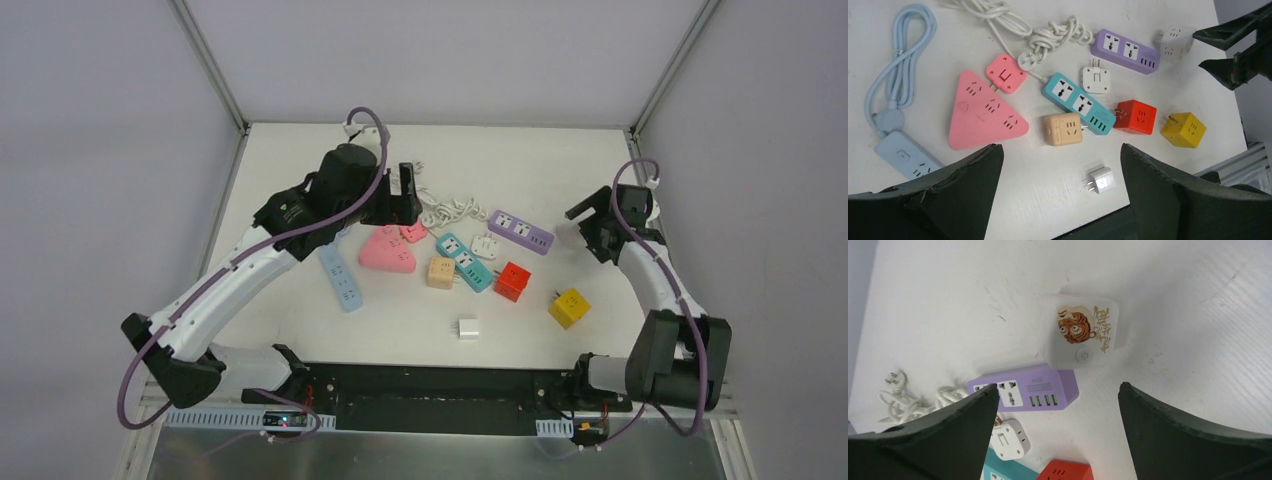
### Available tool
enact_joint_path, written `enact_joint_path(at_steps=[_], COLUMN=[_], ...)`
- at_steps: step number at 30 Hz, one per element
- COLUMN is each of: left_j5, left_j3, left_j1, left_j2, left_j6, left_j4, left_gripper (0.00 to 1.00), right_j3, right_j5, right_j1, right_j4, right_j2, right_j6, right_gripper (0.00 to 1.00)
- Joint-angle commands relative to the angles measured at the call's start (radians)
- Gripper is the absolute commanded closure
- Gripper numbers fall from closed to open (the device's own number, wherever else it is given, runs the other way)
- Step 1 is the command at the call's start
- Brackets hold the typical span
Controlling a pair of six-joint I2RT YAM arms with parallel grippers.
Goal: Pull the plug off the socket
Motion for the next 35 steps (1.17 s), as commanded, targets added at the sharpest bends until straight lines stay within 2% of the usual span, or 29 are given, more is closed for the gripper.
enact_joint_path(at_steps=[1, 6, 10, 14, 17, 24, 29, 35], left_j5=[-0.070, -0.094, -0.124, -0.170, -0.214, -0.330, -0.378, -0.378], left_j3=[-0.106, -0.214, -0.218, -0.219, -0.269, -0.278, -0.265, -0.274], left_j1=[0.002, 0.001, 0.001, 0.001, 0.001, 0.001, 0.001, 0.001], left_j2=[-0.162, -0.326, -0.441, -0.573, -0.693, -0.882, -0.944, -0.954], left_j6=[-0.064, -0.075, -0.079, -0.069, -0.038, -0.004, 0.011, 0.023], left_j4=[0.008, -0.055, -0.193, -0.323, -0.390, -0.555, -0.564, -0.522], left_gripper=[0.10, 0.02, 0.01, 0.01, 0.01, 0.01, 0.01, 0.01], right_j3=[-0.013, 0.016, 0.124, 0.271, 0.333, 0.369, 0.402, 0.422], right_j5=[0.073, 0.090, 0.113, 0.135, 0.198, 0.277, 0.363, 0.341], right_j1=[-0.006, -0.006, -0.006, -0.006, -0.006, -0.006, -0.006, -0.006], right_j4=[-0.093, -0.231, -0.390, -0.562, -0.637, -0.655, -0.629, -0.623], right_j2=[-0.206, -0.463, -0.610, -0.718, -0.799, -0.946, -0.992, -0.987], right_j6=[-0.010, -0.006, -0.027, -0.048, -0.059, -0.017, 0.000, 0.008], right_gripper=[0.09, 0.09, 0.08, 0.01, 0.00, 0.00, 0.00, 0.00])
